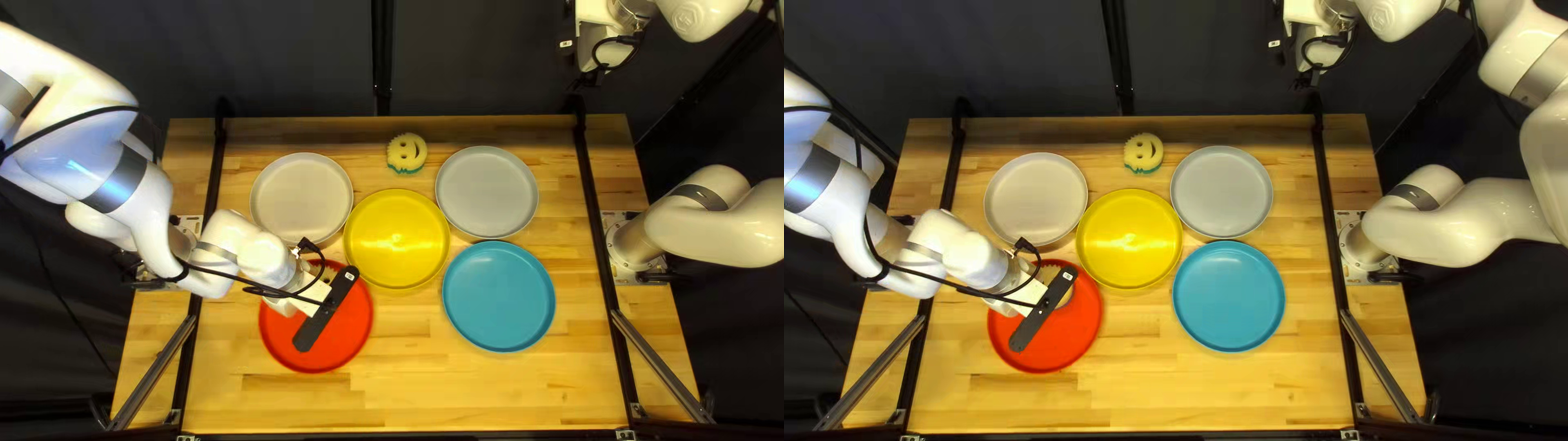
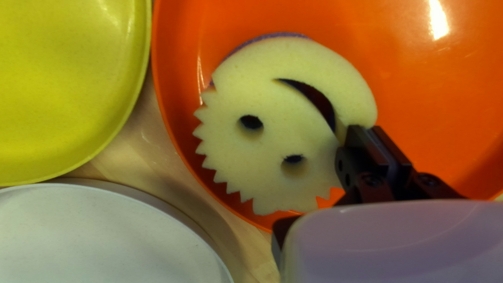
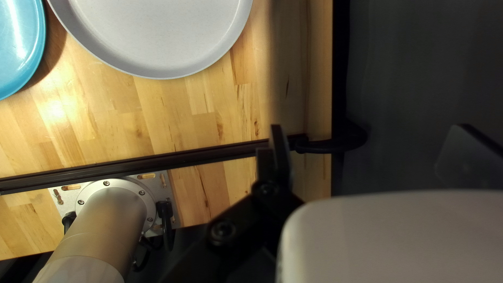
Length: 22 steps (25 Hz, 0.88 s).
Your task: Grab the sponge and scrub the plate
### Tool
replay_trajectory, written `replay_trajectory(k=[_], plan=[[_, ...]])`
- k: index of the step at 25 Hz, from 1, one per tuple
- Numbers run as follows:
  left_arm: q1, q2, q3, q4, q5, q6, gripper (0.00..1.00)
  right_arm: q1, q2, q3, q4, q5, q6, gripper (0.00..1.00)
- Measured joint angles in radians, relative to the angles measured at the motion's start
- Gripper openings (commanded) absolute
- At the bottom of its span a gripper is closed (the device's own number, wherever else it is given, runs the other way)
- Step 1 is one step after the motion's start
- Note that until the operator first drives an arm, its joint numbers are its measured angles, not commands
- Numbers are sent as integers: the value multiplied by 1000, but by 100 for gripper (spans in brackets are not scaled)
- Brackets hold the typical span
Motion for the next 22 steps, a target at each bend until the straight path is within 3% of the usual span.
replay_trajectory(k=[7,16,22], plan=[[-36,37,-70,38,32,-46,0,0,0,0,0,0,0,100],[17,-82,10,51,66,-24,0,0,0,0,0,0,0,100],[37,-209,8,81,199,-28,0,0,0,0,0,0,0,100]])
